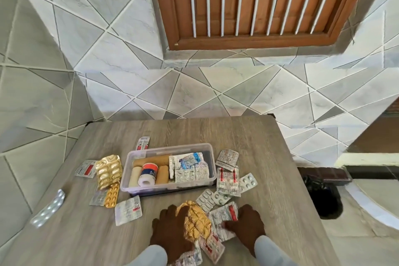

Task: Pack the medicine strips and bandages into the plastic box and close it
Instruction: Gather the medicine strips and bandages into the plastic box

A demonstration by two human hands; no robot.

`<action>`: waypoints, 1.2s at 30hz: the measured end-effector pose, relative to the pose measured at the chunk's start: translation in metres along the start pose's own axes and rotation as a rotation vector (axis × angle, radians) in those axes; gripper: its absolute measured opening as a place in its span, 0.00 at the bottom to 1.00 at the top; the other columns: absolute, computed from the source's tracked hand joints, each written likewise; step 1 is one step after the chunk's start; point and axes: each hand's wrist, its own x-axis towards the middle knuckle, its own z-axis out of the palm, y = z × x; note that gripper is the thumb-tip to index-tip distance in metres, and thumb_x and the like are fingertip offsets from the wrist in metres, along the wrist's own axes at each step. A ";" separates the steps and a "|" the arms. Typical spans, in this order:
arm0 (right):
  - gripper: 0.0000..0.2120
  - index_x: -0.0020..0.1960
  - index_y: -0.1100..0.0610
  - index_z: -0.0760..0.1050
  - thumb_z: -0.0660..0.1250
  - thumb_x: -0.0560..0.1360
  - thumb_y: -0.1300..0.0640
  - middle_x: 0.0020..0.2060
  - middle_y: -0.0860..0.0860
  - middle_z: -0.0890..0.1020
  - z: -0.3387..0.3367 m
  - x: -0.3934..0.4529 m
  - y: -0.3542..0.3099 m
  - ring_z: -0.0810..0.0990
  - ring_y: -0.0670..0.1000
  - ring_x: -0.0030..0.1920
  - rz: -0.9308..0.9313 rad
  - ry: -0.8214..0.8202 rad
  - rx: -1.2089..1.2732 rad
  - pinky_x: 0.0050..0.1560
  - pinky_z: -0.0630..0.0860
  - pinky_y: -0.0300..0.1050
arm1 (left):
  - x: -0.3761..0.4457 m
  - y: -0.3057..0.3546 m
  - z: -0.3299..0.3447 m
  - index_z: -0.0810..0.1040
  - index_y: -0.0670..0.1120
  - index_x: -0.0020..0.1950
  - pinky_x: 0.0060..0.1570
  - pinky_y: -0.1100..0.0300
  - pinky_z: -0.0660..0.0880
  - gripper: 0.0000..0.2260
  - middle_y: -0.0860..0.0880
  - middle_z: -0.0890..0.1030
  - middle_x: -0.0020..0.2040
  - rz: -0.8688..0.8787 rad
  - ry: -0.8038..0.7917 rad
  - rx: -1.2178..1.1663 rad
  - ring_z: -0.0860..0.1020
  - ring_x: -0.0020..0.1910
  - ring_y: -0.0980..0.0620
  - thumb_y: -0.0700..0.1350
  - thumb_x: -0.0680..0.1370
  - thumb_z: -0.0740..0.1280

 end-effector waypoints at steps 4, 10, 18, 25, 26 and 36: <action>0.20 0.45 0.56 0.71 0.79 0.60 0.57 0.41 0.54 0.79 -0.013 0.000 0.006 0.78 0.53 0.40 -0.042 -0.138 0.372 0.41 0.74 0.49 | -0.006 0.002 -0.008 0.49 0.59 0.75 0.70 0.46 0.58 0.44 0.51 0.56 0.75 0.044 0.096 -0.009 0.57 0.73 0.46 0.65 0.66 0.69; 0.18 0.54 0.60 0.77 0.75 0.65 0.67 0.47 0.57 0.85 -0.053 -0.006 -0.005 0.85 0.58 0.48 -0.143 -0.363 0.670 0.47 0.81 0.52 | -0.015 -0.013 -0.028 0.49 0.64 0.74 0.74 0.52 0.49 0.44 0.57 0.52 0.77 0.128 0.241 -0.064 0.52 0.76 0.52 0.72 0.63 0.65; 0.20 0.57 0.59 0.77 0.70 0.73 0.46 0.51 0.57 0.85 -0.093 -0.010 -0.071 0.83 0.58 0.52 -0.315 -0.387 0.825 0.56 0.77 0.55 | 0.028 -0.031 -0.089 0.61 0.59 0.72 0.71 0.45 0.60 0.38 0.51 0.64 0.74 0.162 0.500 -0.059 0.64 0.73 0.44 0.66 0.64 0.67; 0.24 0.56 0.70 0.73 0.64 0.75 0.48 0.48 0.64 0.79 -0.069 0.005 -0.135 0.77 0.62 0.49 -0.213 -0.358 0.938 0.55 0.72 0.57 | 0.085 -0.036 -0.125 0.56 0.60 0.74 0.73 0.48 0.54 0.40 0.53 0.54 0.78 0.248 0.317 0.056 0.55 0.75 0.47 0.62 0.66 0.71; 0.26 0.52 0.68 0.73 0.69 0.70 0.45 0.45 0.64 0.74 -0.062 0.010 -0.141 0.73 0.62 0.46 -0.185 -0.343 0.906 0.51 0.71 0.57 | 0.092 -0.038 -0.126 0.56 0.59 0.74 0.73 0.48 0.54 0.41 0.52 0.54 0.78 0.270 0.276 0.051 0.54 0.76 0.47 0.62 0.65 0.71; 0.10 0.38 0.56 0.70 0.65 0.77 0.59 0.31 0.56 0.70 -0.015 0.041 -0.175 0.68 0.50 0.30 -0.102 -0.173 0.748 0.32 0.71 0.43 | 0.135 -0.088 -0.118 0.75 0.59 0.56 0.53 0.56 0.76 0.32 0.61 0.81 0.51 0.262 0.175 -0.485 0.79 0.52 0.58 0.68 0.54 0.73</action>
